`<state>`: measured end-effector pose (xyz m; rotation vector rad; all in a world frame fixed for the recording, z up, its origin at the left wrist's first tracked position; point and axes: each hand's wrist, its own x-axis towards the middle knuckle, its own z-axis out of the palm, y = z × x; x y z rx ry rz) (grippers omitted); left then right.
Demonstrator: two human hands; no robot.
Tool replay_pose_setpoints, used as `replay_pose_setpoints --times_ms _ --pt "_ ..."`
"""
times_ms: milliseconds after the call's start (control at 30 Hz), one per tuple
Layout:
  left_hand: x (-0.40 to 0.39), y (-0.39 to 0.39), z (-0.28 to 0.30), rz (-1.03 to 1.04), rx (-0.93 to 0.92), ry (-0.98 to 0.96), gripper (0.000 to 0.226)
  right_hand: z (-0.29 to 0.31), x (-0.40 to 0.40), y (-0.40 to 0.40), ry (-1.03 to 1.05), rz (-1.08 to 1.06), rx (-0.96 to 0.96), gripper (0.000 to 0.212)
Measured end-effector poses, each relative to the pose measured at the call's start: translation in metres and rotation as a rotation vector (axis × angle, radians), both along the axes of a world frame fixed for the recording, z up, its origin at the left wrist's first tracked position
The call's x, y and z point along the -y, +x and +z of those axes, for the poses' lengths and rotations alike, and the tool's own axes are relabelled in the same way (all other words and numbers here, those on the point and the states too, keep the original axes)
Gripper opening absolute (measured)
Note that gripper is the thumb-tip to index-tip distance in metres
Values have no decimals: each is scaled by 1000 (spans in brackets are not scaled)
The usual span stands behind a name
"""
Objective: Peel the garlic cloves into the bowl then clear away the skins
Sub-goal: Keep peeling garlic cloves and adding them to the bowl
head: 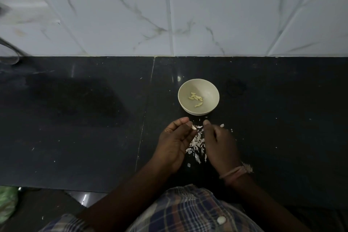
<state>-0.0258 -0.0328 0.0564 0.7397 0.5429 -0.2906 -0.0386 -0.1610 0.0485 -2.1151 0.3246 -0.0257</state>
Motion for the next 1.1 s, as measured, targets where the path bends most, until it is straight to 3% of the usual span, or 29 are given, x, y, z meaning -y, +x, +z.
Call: replay_pose_setpoints --times_ms 100,200,333,600,867,1100 --pt "1 2 1 28 -15 14 12 -10 3 0 -72 64 60 14" --pt "2 4 1 48 -43 28 12 -11 6 -1 -80 100 95 28" --pt "6 6 2 53 -48 56 11 -1 5 4 75 60 97 12" --pt "14 11 7 49 -40 74 10 5 5 8 260 58 169 23" --pt "17 11 4 52 -26 133 16 -4 9 17 499 -62 49 17" --pt "24 11 8 86 13 192 21 -4 13 20 606 -6 16 23"
